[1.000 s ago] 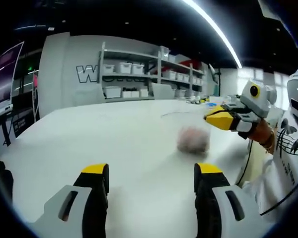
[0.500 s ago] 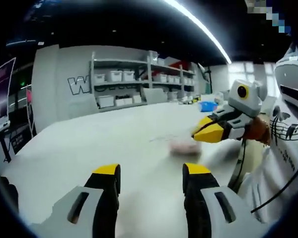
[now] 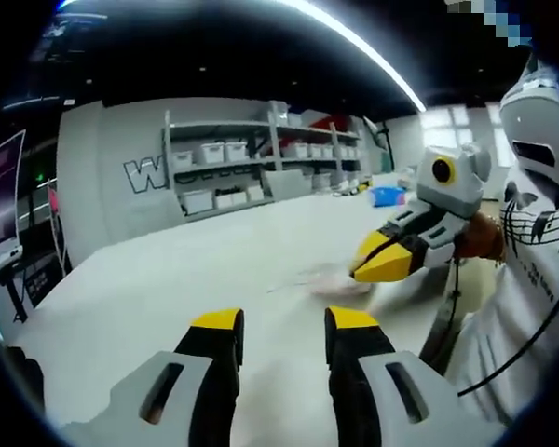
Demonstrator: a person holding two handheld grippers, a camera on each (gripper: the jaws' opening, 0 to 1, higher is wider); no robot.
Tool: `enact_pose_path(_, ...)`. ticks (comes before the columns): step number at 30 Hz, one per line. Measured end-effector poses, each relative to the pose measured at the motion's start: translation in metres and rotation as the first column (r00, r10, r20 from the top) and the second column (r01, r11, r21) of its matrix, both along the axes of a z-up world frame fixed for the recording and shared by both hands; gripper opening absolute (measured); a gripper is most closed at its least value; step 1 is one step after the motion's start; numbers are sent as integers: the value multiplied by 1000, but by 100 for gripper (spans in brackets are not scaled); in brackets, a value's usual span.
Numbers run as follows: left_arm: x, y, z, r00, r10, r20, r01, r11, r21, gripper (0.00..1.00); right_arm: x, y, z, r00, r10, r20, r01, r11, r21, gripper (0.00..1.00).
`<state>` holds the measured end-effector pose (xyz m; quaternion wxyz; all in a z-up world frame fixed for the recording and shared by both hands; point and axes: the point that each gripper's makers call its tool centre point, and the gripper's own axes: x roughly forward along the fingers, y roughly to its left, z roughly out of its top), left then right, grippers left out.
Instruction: Open the resealable bag by pulling the two sides of the seal apart until the entire bag opening is separated and visibly accessible.
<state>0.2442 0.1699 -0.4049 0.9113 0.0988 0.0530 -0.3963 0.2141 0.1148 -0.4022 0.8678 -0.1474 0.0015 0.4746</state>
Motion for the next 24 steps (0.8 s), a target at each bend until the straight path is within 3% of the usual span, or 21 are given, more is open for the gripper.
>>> enact_pose_path(4, -3, -4, 0, 999, -19, 27, 18, 1000, 18, 30, 0, 0, -2, 1000, -3, -9, 3, 1000, 0, 0)
enact_pose_path(8, -7, -8, -7, 996, -51, 77, 40, 990, 134, 26, 0, 1, -6, 1000, 0, -23, 0, 1000, -6, 0)
enact_pose_path(14, -13, -14, -14, 990, -94, 108, 70, 975, 210, 20, 0, 4, -7, 999, 8, -32, -8, 1000, -4, 0)
enact_pose_path(24, -15, -17, -4, 974, -128, 185, 79, 964, 255, 15, 0, 5, -8, 998, 10, -60, -9, 1000, 14, 0)
